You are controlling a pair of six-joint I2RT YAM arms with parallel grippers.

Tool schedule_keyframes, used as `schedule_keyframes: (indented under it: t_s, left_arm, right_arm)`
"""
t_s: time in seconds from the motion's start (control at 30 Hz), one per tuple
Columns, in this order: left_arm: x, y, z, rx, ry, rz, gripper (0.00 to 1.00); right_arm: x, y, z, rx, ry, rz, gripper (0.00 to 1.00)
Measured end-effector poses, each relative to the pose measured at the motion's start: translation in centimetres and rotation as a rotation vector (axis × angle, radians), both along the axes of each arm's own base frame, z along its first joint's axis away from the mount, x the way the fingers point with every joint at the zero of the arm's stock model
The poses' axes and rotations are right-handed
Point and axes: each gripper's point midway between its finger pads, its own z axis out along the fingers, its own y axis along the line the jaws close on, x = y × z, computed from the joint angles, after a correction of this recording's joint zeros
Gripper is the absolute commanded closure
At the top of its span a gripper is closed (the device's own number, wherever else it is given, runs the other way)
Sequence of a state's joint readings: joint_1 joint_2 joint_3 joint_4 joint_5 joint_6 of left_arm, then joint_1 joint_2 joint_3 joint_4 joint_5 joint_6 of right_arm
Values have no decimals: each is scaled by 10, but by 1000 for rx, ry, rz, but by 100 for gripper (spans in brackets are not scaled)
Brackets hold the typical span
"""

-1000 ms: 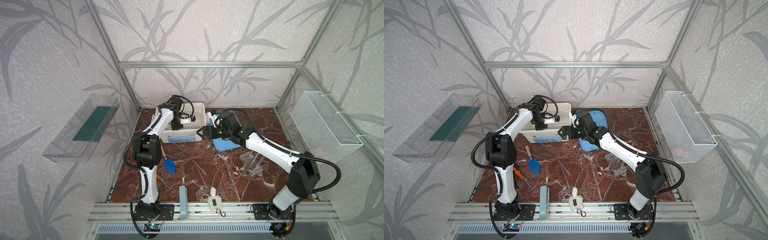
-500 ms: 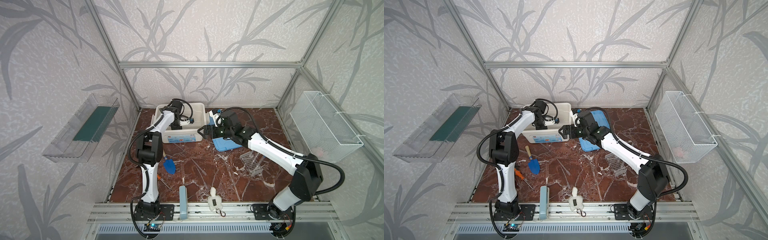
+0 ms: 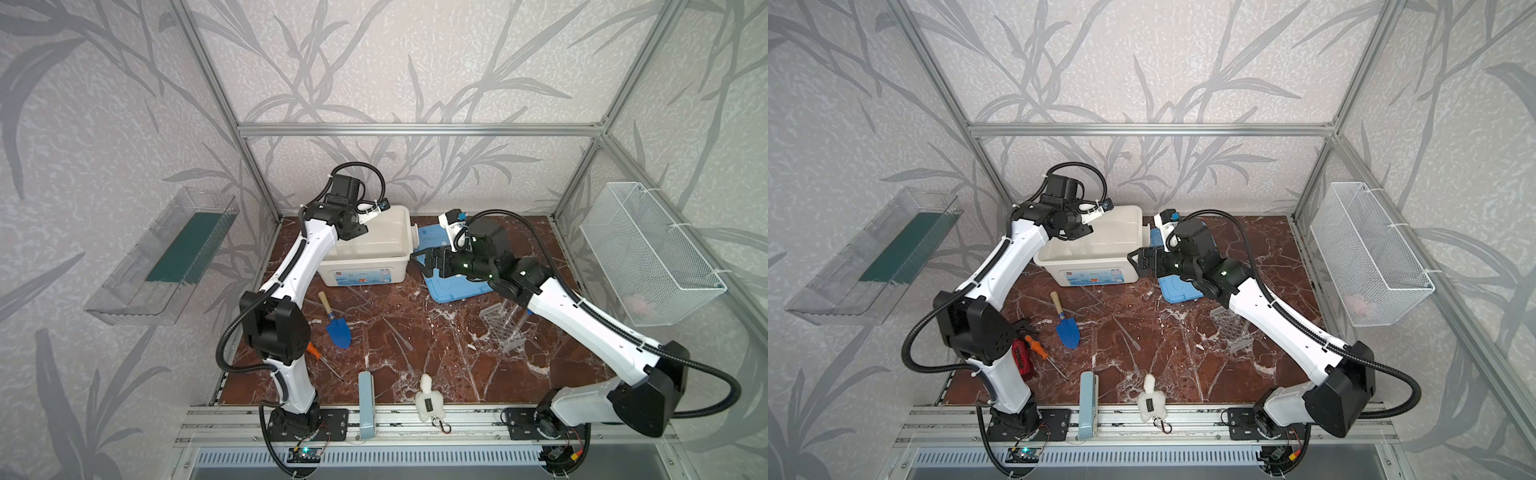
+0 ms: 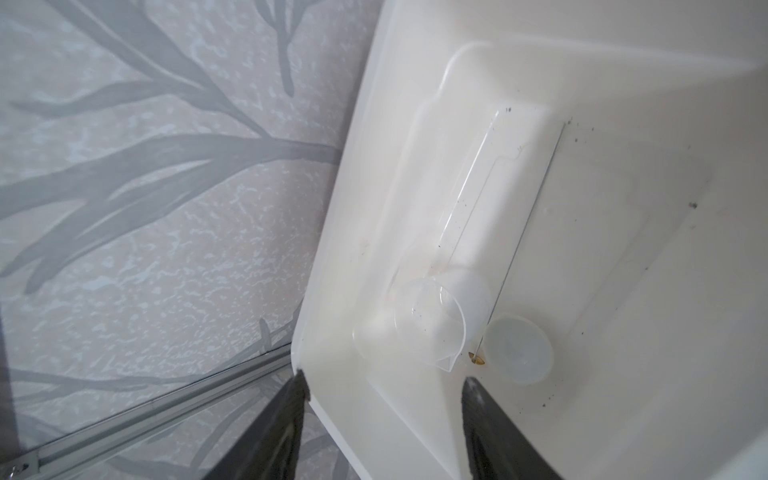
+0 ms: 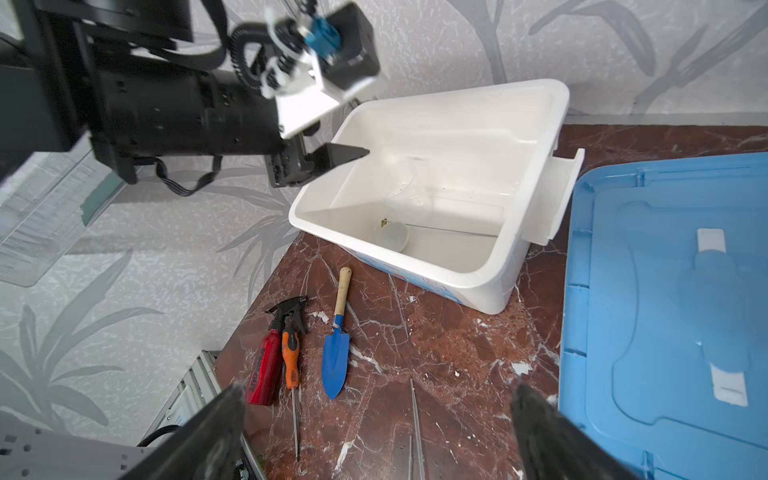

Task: Organize the chemistry lab equipment
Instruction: 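Open the left gripper to drop the rod and move back toward the pipettes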

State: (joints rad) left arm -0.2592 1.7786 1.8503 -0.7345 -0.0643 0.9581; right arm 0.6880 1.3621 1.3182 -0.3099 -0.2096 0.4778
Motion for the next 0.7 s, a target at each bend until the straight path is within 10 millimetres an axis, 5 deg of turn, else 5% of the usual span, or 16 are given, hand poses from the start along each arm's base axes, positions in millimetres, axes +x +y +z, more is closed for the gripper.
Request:
schedule_keyframes:
  t_s: [0.23,0.43,0.57,0.7]
  left_arm:
    - [-33,-25,95,-399,-183,110,1]
    - [-91,-42,169,-933,-196,189,1]
    - [-130,-58,179,-1217,-67,190,1]
    - [-159,-71,147,-1371,122,314,1]
  right_arm:
    - [-28,-36,-12,-66,13,-43,1]
    - [-57,-67,-34,-131,38,-66,1]
    - [-73,-83,-51,-154,56,-74,1]
    - [-87,-96,-71,-172,81,-83,1]
